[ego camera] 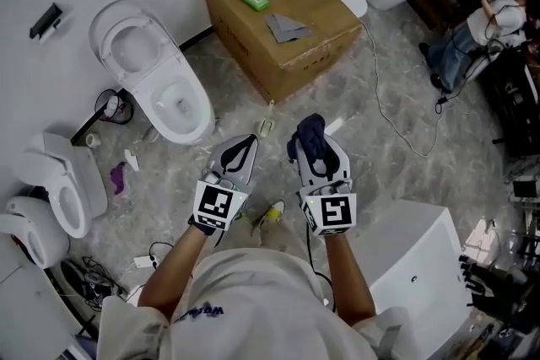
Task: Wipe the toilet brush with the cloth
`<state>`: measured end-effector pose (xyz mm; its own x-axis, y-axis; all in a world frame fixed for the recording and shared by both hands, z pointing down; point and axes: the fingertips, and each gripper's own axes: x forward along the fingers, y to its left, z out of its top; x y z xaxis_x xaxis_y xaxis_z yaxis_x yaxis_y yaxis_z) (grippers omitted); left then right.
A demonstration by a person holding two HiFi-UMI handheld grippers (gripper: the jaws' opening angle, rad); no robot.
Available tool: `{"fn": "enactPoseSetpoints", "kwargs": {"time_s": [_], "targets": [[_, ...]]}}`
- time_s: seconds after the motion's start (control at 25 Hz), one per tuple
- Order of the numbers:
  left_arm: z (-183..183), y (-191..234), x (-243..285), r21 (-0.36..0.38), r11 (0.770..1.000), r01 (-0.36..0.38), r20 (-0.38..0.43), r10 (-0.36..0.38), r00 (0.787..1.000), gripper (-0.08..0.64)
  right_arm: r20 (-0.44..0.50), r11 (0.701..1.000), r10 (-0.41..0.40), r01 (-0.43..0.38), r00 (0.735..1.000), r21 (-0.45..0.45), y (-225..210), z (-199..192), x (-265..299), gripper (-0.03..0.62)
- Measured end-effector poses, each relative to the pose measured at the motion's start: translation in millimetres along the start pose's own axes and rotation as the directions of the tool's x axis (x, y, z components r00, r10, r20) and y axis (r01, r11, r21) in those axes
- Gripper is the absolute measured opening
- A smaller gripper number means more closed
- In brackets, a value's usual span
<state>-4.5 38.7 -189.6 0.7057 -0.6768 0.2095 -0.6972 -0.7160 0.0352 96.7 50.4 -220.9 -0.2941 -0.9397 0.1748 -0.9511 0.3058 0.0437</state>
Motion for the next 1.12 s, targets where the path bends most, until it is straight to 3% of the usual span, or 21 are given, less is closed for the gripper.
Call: {"fn": "enactPoseSetpoints", "kwargs": {"time_s": [1.12], "targets": [[-20,9,-7,-0.029,1.0,-0.008,-0.035,0.007,0.999,0.0,-0.038,1.0,-0.02,0.02,0.999,-0.01,2,-9,-1,0.149]]}}
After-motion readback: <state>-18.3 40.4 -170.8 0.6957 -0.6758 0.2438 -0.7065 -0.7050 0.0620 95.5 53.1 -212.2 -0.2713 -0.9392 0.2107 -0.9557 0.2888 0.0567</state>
